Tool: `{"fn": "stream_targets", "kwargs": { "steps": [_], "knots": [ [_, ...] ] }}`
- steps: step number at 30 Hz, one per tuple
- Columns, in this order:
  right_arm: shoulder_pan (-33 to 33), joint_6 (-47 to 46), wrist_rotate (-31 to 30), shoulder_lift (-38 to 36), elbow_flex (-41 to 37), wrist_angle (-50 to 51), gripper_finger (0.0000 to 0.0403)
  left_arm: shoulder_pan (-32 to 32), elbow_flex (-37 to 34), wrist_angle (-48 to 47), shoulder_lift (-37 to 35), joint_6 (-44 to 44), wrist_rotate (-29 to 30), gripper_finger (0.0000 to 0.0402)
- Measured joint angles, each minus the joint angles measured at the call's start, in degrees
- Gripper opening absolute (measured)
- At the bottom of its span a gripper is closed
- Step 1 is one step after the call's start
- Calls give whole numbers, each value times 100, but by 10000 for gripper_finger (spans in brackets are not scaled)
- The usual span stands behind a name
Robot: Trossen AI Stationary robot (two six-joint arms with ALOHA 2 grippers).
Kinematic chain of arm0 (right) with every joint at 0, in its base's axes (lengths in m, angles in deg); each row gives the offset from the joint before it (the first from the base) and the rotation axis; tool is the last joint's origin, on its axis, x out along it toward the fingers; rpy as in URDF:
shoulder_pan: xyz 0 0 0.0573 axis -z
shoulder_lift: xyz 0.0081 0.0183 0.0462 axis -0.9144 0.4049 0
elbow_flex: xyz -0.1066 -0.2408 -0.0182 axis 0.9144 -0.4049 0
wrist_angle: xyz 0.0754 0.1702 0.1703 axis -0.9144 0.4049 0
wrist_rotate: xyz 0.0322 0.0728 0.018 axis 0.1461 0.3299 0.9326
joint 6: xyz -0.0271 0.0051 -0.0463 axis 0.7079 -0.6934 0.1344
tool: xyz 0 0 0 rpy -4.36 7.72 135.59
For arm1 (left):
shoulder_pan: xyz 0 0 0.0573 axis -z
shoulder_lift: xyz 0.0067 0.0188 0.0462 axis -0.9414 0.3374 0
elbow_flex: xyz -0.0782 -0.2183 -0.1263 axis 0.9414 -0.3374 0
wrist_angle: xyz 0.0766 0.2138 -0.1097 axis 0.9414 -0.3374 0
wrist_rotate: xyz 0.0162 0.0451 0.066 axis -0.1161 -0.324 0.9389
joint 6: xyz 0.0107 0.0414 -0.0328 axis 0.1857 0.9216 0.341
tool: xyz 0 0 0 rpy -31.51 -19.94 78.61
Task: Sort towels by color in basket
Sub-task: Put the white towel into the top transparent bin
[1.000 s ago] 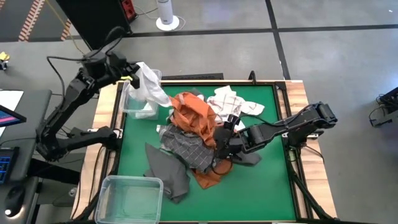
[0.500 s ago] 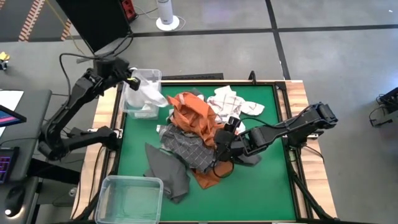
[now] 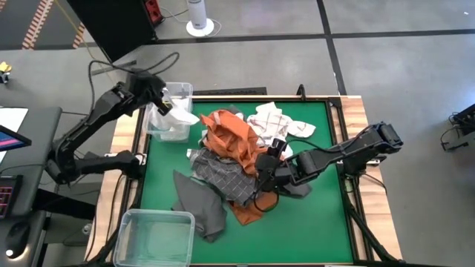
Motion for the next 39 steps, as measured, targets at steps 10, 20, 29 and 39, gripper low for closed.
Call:
{"fn": "stream_targets", "kwargs": {
  "steps": [10,20,29,39],
  "knots": [
    [27,71,2,0,0,-16,260,623,0,-198,1037,2110,-168,0],
    [-69,216,2,0,0,-18,260,346,-2,-630,2163,2815,-23,0],
    [-89,238,2,0,0,-18,260,-35,0,-324,2357,2936,205,0],
    [-1,623,4,0,0,-416,260,-30,0,257,2353,2455,643,0]
  ]
}}
